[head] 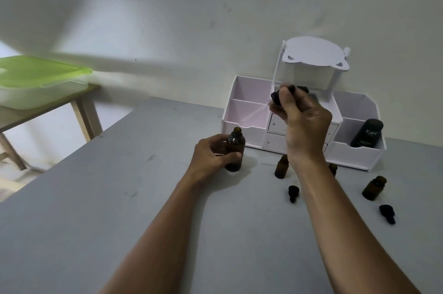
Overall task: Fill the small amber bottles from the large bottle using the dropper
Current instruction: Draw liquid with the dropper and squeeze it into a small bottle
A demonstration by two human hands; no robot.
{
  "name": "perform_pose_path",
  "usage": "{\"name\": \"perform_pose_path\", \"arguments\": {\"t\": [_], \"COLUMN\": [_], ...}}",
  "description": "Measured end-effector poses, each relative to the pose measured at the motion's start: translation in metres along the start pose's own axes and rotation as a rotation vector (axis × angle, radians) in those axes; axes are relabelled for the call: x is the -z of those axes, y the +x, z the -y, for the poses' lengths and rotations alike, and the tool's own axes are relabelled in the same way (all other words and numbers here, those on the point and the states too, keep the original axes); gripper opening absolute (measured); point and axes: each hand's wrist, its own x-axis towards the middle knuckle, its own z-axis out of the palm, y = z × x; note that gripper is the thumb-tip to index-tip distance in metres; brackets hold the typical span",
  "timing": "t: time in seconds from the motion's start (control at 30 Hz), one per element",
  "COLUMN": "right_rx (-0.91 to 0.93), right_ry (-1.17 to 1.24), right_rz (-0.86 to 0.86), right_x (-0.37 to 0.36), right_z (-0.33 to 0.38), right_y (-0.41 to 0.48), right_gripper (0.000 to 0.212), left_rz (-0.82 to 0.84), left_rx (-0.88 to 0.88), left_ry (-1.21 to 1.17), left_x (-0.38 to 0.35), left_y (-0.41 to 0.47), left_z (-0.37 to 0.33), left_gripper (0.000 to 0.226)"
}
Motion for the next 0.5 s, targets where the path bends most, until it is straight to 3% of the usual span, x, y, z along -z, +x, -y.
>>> {"name": "perform_pose_path", "arguments": {"t": [0.23,0.5], "right_rx": [-0.040,0.039], "right_ry": [-0.080,-0.226], "right_rz": [0.029,0.053], "right_x": [-0.003,-0.007], "right_z": [-0.010,-0.012], "right_y": [-0.001,0.001], "right_gripper": [0.019,0.022], "left_rz": [0.007,0.007], "left_rx": [0.006,0.005], "left_ry": [-0.002,-0.021], "left_x": [0.001,0.001], "left_y": [0.001,-0.002], "left_z": [0.001,-0.002], "left_gripper": [0.044,0.041]}}
